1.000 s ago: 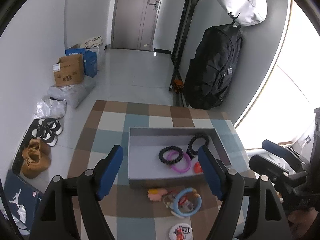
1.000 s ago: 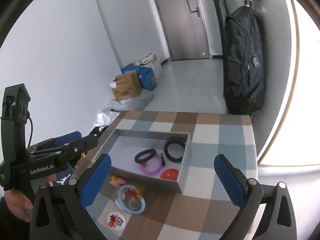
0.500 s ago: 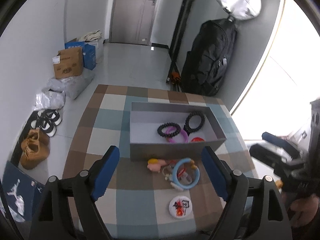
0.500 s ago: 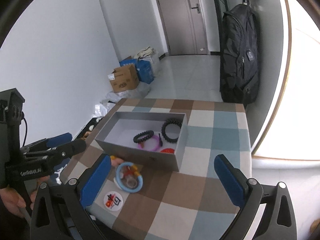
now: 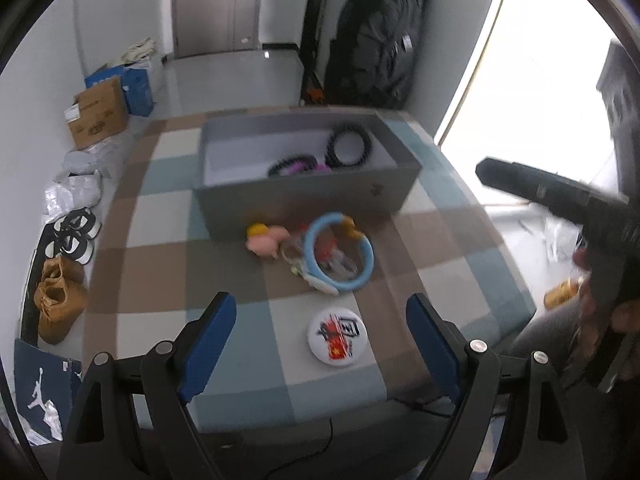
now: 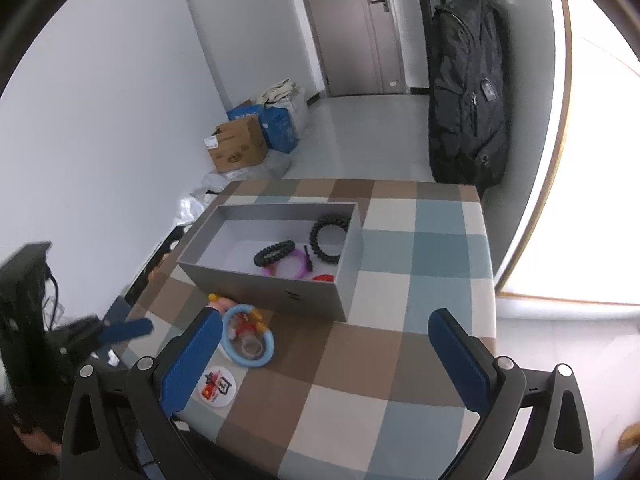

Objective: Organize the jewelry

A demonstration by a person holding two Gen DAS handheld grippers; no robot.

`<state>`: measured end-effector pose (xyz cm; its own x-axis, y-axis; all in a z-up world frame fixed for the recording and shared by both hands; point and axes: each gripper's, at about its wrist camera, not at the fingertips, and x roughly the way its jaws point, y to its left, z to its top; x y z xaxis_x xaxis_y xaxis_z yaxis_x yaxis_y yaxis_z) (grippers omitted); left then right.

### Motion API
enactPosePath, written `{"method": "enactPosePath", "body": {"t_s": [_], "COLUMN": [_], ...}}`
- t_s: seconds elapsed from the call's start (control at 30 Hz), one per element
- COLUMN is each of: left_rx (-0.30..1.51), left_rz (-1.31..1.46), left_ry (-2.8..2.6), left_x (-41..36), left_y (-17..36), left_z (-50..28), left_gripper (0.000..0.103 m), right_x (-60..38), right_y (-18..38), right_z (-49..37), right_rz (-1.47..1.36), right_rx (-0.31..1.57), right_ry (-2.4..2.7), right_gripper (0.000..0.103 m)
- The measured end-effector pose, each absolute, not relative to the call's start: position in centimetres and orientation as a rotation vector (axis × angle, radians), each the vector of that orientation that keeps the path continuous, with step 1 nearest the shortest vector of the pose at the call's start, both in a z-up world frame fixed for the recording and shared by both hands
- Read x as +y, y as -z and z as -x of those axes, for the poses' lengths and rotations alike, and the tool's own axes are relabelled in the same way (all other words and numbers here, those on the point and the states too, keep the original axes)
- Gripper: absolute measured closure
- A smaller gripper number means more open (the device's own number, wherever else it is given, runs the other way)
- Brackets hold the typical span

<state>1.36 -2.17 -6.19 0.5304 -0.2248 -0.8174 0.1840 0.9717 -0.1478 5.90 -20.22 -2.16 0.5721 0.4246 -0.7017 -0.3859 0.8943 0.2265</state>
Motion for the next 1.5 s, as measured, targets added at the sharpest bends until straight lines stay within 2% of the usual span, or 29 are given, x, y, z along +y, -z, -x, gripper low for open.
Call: {"method": "enactPosePath", "body": {"t_s": [0.37, 0.8, 0.97, 1.0, 1.07, 1.1, 1.5], "left_rx": [1.096, 1.122, 1.107, 1.105, 1.097, 1.092, 1.086], "left_rz": [-0.059, -0.126, -0.126, -0.128, -0.132, -0.143, 0.007], "left_ry": [0.225, 0.253, 0.268, 0.270, 0.282, 0.298, 0.355], "left_x": [-3.5, -5.0, -5.3, -5.3, -5.5, -5.7, -3.8], "left_y": [8.7, 9.7, 9.5, 9.4, 9.2, 9.1, 7.7], "left_z": [-1.4, -1.0, -0.9, -0.9, -1.0, -0.9, -1.5], "left_gripper": [0.019, 0.020, 0.037, 0.043, 0.063, 0.066, 0.066], "right_x": [-20.7, -20.9, -21.2, -21.3, -21.3, -21.3, -21.8], "right_y": [2.5, 2.7, 2.9, 2.9, 2.9, 2.9, 3.4], "right_z": [-6.4, -6.5, -6.7, -6.7, -6.7, -6.7, -7.0], "right_rz": [-0.090, -0.103, -0.116, -0.114, -0.114, -0.113, -0.138], "right_rx": [0.876, 0.886, 0.897, 0.898, 0.899, 0.901, 0.931], "right_ry": [-0.468, -0.458, -0.449, -0.447, -0.446, -0.445, -0.430], "right_gripper": [0.000, 0.000, 0.000, 0.000, 0.000, 0.000, 0.000]}}
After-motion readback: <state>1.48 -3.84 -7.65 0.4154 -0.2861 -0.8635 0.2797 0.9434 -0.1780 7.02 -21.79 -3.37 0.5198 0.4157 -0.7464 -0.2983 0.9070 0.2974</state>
